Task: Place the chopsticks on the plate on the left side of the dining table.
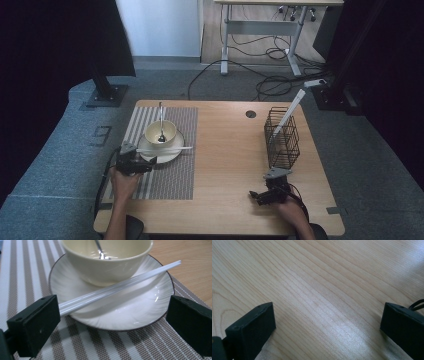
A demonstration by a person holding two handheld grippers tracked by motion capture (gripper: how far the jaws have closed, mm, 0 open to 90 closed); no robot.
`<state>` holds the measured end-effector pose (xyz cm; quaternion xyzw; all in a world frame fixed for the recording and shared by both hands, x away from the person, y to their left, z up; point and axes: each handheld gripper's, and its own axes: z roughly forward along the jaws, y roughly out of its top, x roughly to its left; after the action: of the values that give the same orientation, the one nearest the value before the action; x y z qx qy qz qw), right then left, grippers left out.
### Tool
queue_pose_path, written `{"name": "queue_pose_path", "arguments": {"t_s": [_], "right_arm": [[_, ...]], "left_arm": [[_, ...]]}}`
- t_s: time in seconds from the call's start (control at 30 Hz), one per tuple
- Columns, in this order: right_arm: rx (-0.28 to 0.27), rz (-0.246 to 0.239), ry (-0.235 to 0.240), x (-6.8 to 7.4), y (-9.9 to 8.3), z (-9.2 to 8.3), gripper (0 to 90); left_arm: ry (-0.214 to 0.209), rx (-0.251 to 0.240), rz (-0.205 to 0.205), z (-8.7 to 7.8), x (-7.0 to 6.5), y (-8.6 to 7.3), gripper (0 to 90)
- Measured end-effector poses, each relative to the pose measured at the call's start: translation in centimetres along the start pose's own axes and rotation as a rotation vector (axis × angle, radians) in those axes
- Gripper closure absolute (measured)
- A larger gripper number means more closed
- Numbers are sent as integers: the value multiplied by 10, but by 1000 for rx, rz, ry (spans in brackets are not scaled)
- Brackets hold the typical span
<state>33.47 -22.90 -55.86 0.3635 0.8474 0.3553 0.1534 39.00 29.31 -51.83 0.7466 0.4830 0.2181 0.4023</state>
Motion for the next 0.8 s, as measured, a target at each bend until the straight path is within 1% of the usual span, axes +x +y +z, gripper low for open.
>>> {"name": "queue_pose_path", "arguments": {"t_s": [0.13, 0.2, 0.3, 0.37, 0.5, 0.7, 0.8], "right_arm": [[1, 2, 0, 0, 0, 0, 0], [1, 2, 0, 0, 0, 0, 0], [0, 0, 0, 0, 0, 0, 0], [1, 2, 0, 0, 0, 0, 0], [1, 2, 0, 0, 0, 0, 0], [1, 2, 0, 0, 0, 0, 0], [1, 2, 0, 0, 0, 0, 0]], "left_arm": [[43, -7, -8, -7, 9, -5, 0], [59, -14, -26, -11, 15, -7, 0], [73, -16, -47, -13, 21, -11, 0], [81, -12, -51, -13, 24, -12, 0], [80, -1, -57, -10, 27, -14, 0], [68, 8, -71, -5, 32, -15, 0], [68, 16, -72, -3, 34, -16, 0]]}}
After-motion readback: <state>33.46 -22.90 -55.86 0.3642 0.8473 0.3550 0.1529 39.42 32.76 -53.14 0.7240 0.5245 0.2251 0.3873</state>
